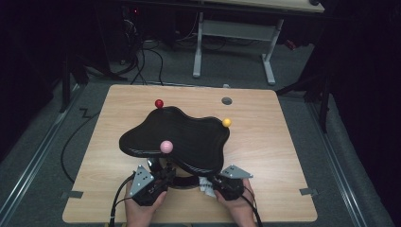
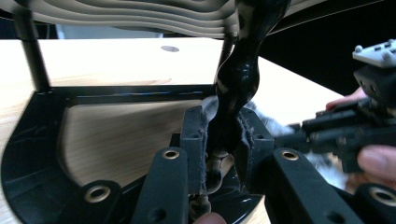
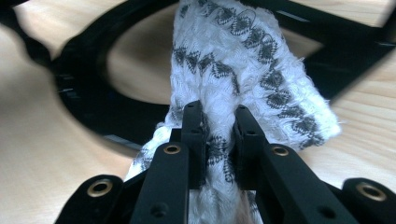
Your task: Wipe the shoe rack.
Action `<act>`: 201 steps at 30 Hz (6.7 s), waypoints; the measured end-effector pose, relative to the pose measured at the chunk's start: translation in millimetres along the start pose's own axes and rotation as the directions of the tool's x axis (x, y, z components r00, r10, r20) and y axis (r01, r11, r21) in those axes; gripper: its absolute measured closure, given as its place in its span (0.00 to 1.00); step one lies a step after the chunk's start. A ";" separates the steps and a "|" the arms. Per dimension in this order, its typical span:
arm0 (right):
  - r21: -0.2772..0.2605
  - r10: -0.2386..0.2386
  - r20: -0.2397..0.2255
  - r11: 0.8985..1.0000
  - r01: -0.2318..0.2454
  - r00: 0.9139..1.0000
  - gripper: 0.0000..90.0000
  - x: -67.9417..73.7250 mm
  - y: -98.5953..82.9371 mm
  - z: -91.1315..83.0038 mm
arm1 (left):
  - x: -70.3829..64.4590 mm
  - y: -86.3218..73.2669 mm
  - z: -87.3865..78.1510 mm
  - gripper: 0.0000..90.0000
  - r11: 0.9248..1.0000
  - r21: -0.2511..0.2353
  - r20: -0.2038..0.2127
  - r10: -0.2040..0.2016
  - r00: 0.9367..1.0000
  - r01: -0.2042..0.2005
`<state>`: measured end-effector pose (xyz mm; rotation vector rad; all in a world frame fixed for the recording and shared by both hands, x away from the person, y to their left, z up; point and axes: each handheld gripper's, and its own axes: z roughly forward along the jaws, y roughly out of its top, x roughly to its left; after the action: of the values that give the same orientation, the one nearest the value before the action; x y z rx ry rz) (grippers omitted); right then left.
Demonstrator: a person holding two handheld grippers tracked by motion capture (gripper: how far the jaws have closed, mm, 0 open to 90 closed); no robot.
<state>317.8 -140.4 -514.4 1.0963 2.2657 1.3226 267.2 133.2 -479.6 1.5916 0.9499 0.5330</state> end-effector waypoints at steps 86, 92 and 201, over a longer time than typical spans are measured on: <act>0.016 -0.174 0.158 0.985 0.173 0.972 0.87 -49.0 34.3 29.0 | 12.3 2.3 -5.3 0.84 1.000 0.013 -0.010 -0.004 1.000 0.004; 0.017 -0.190 0.095 0.982 0.189 0.977 0.87 -26.9 25.9 22.7 | 9.7 2.4 -2.3 0.84 1.000 0.014 -0.009 0.000 1.000 0.000; 0.049 -0.148 0.262 0.989 0.140 0.954 0.86 -25.8 17.8 16.0 | -30.7 14.1 10.2 0.85 0.989 0.007 -0.068 0.147 0.987 -0.147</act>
<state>352.6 -144.5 -511.0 1.0266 2.1278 1.0215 261.6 102.1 -463.9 1.6627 0.8880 0.6925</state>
